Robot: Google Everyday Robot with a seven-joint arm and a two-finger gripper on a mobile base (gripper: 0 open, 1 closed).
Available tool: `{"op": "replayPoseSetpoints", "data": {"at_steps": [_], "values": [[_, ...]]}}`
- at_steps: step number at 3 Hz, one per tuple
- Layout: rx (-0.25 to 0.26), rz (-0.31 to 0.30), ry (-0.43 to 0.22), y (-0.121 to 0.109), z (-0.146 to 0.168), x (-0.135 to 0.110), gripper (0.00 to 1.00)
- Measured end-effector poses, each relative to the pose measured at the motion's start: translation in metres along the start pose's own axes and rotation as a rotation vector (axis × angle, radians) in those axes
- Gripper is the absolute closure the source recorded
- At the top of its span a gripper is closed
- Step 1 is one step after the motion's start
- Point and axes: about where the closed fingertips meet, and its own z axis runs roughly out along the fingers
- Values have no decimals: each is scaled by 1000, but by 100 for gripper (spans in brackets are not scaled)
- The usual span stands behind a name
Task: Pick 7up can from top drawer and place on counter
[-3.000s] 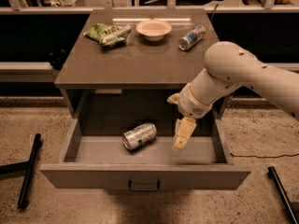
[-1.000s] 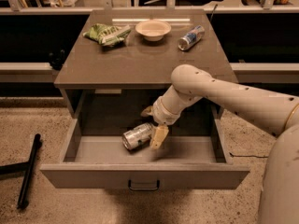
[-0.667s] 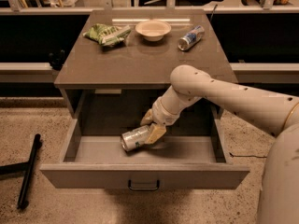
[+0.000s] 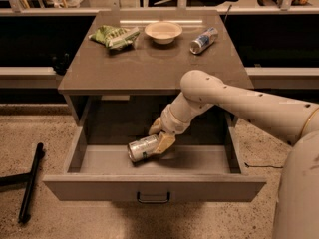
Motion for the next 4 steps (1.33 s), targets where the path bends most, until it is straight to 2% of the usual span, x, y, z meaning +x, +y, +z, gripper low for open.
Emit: {"op": "replayPoseSetpoints", "data": {"at_steps": [1,2,3,4], "values": [[-2,0,0,0,1,0,100],[35,2,1,9,-19,-1,100],[129,5,30,27,-69,-7,100],[193,-3,60,37,-107,-16,100]]}}
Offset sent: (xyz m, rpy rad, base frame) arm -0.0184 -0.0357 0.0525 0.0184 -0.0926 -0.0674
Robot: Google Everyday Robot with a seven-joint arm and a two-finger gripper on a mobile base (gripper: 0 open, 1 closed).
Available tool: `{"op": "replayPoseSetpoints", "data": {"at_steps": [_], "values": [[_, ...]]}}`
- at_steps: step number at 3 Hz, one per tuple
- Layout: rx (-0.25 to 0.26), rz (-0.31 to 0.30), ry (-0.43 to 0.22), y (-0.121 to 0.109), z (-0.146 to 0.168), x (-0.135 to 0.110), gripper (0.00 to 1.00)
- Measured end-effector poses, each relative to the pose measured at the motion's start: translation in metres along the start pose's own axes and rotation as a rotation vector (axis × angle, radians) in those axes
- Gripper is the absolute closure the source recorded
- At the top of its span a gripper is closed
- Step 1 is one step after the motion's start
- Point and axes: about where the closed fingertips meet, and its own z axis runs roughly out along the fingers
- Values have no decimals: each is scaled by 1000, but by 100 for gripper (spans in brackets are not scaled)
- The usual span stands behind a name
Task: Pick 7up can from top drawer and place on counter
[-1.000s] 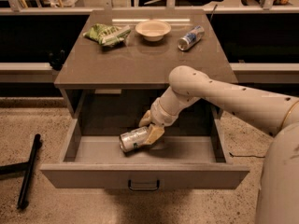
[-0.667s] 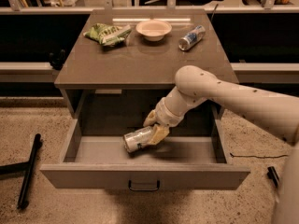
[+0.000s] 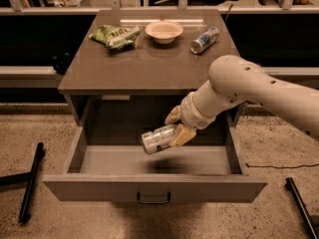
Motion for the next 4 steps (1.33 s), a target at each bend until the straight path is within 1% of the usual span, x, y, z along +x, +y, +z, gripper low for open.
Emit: {"op": "replayPoseSetpoints", "data": {"at_steps": [1,2,3,4], "values": [[0,0,0,0,0,0,100],[35,2,-27,-8,-20,1,100],[113,-8,-31,-20,-66,1,100],[200,-27,-42,-37,-122,-4,100]]}}
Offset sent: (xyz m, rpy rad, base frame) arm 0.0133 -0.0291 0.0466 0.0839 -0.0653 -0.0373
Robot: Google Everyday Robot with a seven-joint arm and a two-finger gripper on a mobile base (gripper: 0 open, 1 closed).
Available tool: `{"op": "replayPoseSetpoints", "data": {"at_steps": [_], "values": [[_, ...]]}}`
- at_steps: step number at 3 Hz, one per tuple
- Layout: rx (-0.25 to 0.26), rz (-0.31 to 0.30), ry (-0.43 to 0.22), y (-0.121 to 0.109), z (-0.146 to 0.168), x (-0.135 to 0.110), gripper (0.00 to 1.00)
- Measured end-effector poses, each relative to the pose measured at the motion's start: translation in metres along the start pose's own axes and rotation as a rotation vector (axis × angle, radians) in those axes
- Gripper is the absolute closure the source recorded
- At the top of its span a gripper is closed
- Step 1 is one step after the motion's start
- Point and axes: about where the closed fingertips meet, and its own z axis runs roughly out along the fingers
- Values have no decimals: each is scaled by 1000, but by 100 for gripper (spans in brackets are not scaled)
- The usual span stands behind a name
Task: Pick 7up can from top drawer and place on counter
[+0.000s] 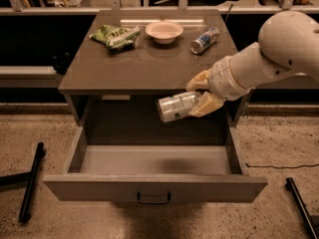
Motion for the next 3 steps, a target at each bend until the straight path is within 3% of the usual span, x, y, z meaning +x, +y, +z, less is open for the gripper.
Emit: {"op": "replayPoseSetpoints", "data": {"at_steps": [1,2,3], "values": [[0,0,0,0,0,0,100],[28,24,-44,-23,-11,-5,100],[83,29,-88,-62,-30,-15,100]]}}
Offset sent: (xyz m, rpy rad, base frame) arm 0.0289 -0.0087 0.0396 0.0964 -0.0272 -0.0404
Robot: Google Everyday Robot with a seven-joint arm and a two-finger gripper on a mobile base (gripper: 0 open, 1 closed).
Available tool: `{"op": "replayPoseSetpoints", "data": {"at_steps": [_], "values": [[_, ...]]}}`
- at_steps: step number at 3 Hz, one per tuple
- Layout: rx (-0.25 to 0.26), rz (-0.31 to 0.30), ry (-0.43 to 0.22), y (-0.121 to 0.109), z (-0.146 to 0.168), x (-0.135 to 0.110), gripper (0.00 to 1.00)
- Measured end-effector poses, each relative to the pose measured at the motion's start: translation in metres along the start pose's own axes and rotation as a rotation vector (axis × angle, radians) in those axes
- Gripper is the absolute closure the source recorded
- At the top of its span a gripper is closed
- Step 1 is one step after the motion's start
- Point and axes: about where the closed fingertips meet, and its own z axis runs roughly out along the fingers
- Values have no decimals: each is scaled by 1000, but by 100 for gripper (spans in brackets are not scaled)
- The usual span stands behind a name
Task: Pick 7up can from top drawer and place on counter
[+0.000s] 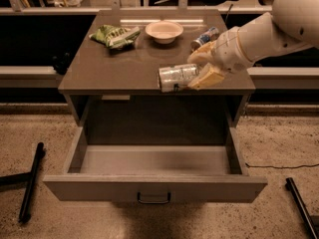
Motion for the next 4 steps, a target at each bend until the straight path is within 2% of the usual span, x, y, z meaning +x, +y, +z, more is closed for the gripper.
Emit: {"op": "replayPoseSetpoints", "data": {"at_steps": [1,2,3,4], "values": [[23,53,-26,-38,4,-5,100],[-2,131,-61,-76,38,-8,97],[-36,167,-79,-91,64,-12,75],[-68,191,-79,-97,87,-16,51]]}}
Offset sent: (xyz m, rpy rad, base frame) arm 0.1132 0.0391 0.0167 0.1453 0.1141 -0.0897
